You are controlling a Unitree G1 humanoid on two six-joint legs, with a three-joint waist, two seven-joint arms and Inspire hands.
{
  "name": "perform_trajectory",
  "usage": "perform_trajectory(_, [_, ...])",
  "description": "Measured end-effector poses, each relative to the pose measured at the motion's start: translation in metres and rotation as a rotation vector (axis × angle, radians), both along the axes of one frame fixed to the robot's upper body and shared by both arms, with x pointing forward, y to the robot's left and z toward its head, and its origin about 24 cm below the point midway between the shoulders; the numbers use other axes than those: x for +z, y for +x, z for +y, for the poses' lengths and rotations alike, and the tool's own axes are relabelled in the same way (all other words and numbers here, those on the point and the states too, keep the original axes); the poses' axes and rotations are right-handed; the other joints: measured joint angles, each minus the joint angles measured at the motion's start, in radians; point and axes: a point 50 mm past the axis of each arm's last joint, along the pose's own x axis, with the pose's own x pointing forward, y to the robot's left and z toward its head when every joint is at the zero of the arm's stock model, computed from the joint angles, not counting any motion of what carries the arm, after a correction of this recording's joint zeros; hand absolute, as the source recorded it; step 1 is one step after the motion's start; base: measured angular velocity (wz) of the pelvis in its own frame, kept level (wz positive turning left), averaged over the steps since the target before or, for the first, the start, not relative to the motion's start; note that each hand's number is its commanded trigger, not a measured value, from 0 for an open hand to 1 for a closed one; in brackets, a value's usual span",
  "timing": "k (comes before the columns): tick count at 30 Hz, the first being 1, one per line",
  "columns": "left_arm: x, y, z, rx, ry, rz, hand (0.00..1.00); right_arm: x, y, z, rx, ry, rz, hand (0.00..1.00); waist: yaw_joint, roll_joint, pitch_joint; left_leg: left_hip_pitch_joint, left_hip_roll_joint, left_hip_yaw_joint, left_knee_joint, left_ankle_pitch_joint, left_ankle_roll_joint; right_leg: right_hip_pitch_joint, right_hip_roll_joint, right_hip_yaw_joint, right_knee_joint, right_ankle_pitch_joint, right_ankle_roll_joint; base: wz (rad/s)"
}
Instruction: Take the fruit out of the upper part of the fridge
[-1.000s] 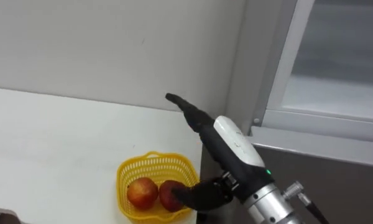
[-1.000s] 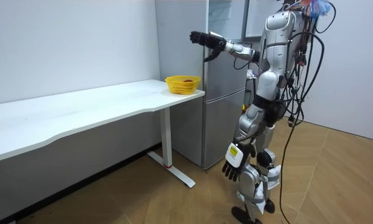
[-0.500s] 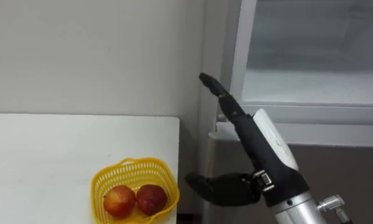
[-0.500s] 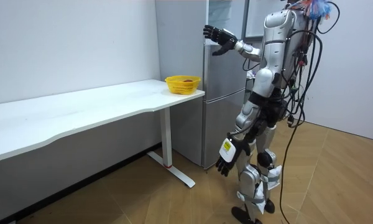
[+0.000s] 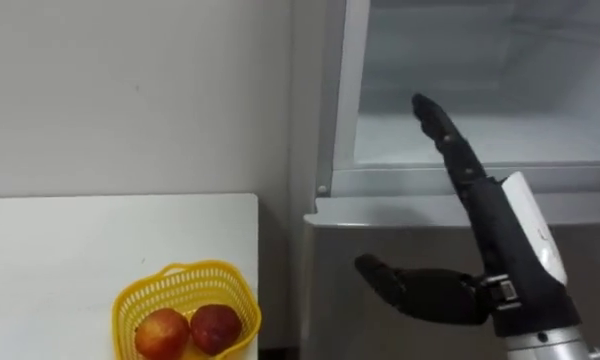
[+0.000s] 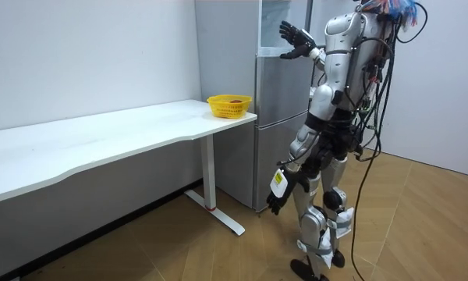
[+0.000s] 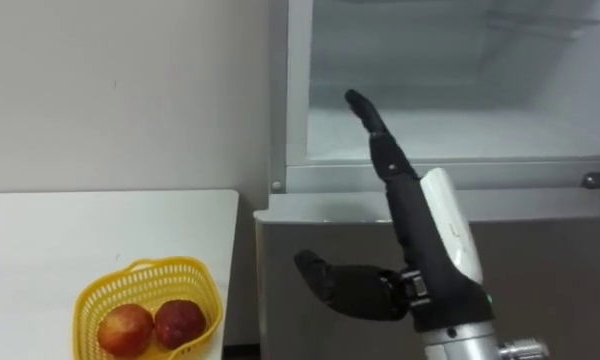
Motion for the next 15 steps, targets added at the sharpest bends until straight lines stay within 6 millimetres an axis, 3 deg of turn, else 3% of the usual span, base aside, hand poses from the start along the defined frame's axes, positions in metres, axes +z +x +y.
perform_trajectory(5, [0.000,-0.003,0.001,0.014,0.020,-0.004,0.00,0.005,-0.011,-0.019,-0.127,0.048,-0.073,0.00,-0.016,0.012,-0.0044,0.004,0.001,0.008,-0.006,0.000,0.000,-0.003,0.003,0.013,0.000,0.000,0.000,-0.07])
perform_trajectory(10, [0.000,-0.008,0.001,0.019,0.030,0.002,0.00,-0.008,-0.020,-0.031,-0.217,0.049,-0.047,0.00,-0.043,0.001,-0.0044,0.008,0.000,0.026,-0.006,0.000,0.000,-0.004,0.004,0.028,-0.001,0.000,0.000,-0.08])
perform_trajectory(15, [0.000,-0.013,0.002,0.034,0.032,0.009,0.00,-0.028,-0.025,-0.056,-0.372,0.045,0.020,0.00,-0.062,-0.015,-0.0083,0.006,0.003,0.038,-0.013,0.000,0.000,-0.015,0.005,0.049,0.000,0.000,0.001,-0.09])
